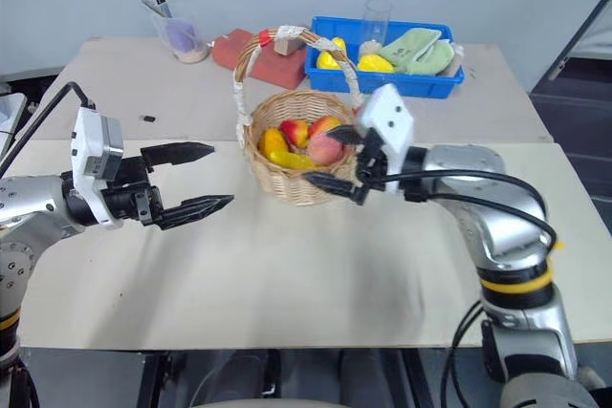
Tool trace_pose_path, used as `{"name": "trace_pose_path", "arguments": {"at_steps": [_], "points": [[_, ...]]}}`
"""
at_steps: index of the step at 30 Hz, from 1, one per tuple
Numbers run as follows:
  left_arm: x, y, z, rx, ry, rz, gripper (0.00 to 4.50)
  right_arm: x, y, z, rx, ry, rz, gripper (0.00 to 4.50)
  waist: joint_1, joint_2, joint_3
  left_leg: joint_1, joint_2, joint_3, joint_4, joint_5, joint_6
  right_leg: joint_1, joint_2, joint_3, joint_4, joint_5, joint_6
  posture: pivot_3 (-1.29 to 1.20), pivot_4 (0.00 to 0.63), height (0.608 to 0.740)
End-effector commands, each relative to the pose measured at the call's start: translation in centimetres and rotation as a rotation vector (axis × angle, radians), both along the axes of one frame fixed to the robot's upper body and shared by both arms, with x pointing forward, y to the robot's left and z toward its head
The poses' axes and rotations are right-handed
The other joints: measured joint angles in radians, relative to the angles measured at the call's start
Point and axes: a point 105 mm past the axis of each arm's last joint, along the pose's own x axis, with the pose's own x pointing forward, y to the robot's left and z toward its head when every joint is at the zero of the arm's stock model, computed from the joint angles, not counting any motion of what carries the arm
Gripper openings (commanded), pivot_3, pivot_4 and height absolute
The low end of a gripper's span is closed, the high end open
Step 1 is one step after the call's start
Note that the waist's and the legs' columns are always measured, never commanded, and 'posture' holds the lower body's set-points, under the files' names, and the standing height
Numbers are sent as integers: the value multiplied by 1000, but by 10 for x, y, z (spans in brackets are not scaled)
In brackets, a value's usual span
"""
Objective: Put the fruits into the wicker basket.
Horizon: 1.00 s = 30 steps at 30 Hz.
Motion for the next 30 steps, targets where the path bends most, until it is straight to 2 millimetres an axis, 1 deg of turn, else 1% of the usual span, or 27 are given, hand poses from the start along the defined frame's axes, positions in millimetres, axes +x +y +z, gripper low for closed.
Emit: {"name": "trace_pose_path", "arguments": {"at_steps": [1, 3, 5, 11, 16, 19, 23, 24, 25, 26, 27, 29, 30], "points": [[0, -4, 7, 1, -43, -18, 4500, 6, -21, 16, 34, -101, -142, 4480, -2, 0, 0, 0, 0, 0, 0, 0, 0, 0, 0, 0, 0, 0, 0, 0, 150, 740], [0, -6, 5, 6, -36, -30, 4500, 17, -29, 15, 46, -127, -219, 4480, -5, 0, 0, 1, 0, 0, 0, 0, 0, 0, 0, 0, 0, 0, 0, 0, 150, 740], [1, -8, 4, 10, -35, -40, 4500, 30, -31, 14, 82, -135, -274, 4480, -7, 0, 0, 1, 0, 0, -1, 0, 0, 0, 1, 0, 0, 0, 0, 0, 150, 740], [4, -12, 3, 29, -46, -62, 4500, 66, -21, 3, 144, -131, -324, 4480, -6, 0, 0, 1, 0, 1, -1, 0, 0, 0, 0, 0, 0, 0, 0, 0, 150, 740], [4, -12, 0, 37, -48, -58, 4500, 86, -17, 6, 201, -154, -365, 4480, -5, 0, 0, 0, 0, 1, -1, 1, -1, 0, 0, 0, 0, 0, 0, 0, 150, 740], [4, -11, -1, 39, -49, -54, 4500, 90, -15, 6, 222, -154, -367, 3634, -5, 0, 0, 0, 0, 0, -1, 1, -1, 0, 0, 0, 0, 0, -1, 0, 150, 740], [5, -10, -2, 40, -52, -48, 4500, 93, -12, 7, 239, -155, -362, 2154, -6, 0, 0, 0, 0, 0, -1, 1, -1, 0, 0, 0, 0, 0, -1, 0, 150, 740], [5, -10, -2, 41, -53, -48, 4500, 94, -12, 7, 240, -157, -361, 1903, -6, 0, 0, 0, 0, 0, -1, 1, -1, 0, 0, 0, 0, 0, -1, 0, 150, 740], [5, -10, -2, 41, -54, -47, 4500, 94, -11, 7, 241, -159, -359, 1529, -6, 0, 0, 0, 0, 0, -1, 1, -1, 0, 0, 0, 0, 0, -1, 0, 150, 740], [5, -10, -2, 41, -54, -47, 4500, 94, -10, 8, 242, -159, -356, 1314, -6, 0, 0, 1, 0, 0, -1, 1, -1, 0, 0, 0, 0, 0, -1, 0, 150, 740], [5, -10, -2, 41, -55, -47, 4500, 94, -10, 8, 242, -161, -353, 864, -6, 0, 0, 1, 0, 0, -2, 1, -1, 0, 0, 0, 0, 0, -1, 0, 150, 740], [6, -10, -2, 40, -56, -46, 4500, 93, -9, 9, 241, -166, -348, 213, -6, 0, 0, 1, 0, 0, -2, 1, -1, 0, 0, 0, 0, 0, -1, 0, 150, 740], [6, -11, -1, 39, -57, -46, 4500, 92, -11, 10, 241, -177, -350, 157, -6, 1, 0, 0, 0, 0, -2, 1, -1, 0, 0, 0, 0, 0, -1, 0, 150, 740]]}}
